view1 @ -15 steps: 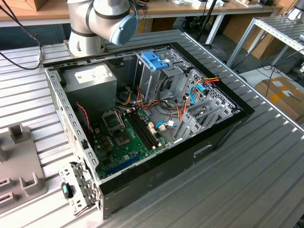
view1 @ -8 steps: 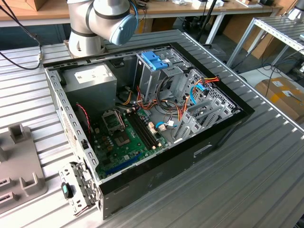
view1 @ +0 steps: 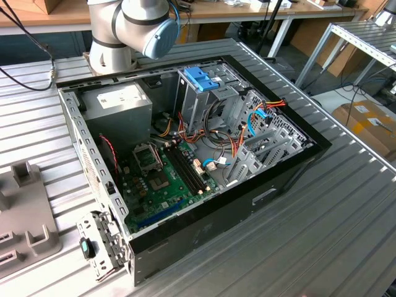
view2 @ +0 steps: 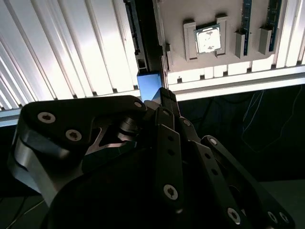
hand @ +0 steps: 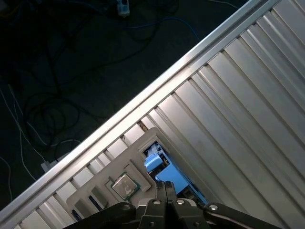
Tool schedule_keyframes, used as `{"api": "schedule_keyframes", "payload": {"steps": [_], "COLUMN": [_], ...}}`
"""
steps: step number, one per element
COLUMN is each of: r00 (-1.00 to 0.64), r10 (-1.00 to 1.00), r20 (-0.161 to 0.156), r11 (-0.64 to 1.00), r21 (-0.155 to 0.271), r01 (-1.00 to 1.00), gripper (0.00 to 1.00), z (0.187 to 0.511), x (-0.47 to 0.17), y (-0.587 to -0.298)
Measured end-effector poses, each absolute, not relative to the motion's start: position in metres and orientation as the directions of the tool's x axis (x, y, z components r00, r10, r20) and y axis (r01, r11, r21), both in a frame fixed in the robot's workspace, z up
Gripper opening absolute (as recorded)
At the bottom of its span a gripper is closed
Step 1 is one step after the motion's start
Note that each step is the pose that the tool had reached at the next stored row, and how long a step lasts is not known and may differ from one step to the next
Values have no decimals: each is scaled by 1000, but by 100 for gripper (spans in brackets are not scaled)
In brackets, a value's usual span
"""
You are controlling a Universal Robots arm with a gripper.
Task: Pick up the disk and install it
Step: 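Pick up the disk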
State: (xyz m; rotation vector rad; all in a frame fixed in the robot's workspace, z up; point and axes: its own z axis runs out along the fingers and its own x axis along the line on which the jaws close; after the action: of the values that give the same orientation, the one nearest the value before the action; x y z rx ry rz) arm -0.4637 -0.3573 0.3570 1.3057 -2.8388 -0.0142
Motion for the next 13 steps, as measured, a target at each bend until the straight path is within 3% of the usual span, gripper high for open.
{"api": "schedule_keyframes", "payload": {"steps": [13], "r00": [-638], "r10": [-770], "r20": [12], "r11": [639], "r21": [15], "r01": [-769], "gripper": [11], "z": [357], "x": [-464], "y": [-357]}}
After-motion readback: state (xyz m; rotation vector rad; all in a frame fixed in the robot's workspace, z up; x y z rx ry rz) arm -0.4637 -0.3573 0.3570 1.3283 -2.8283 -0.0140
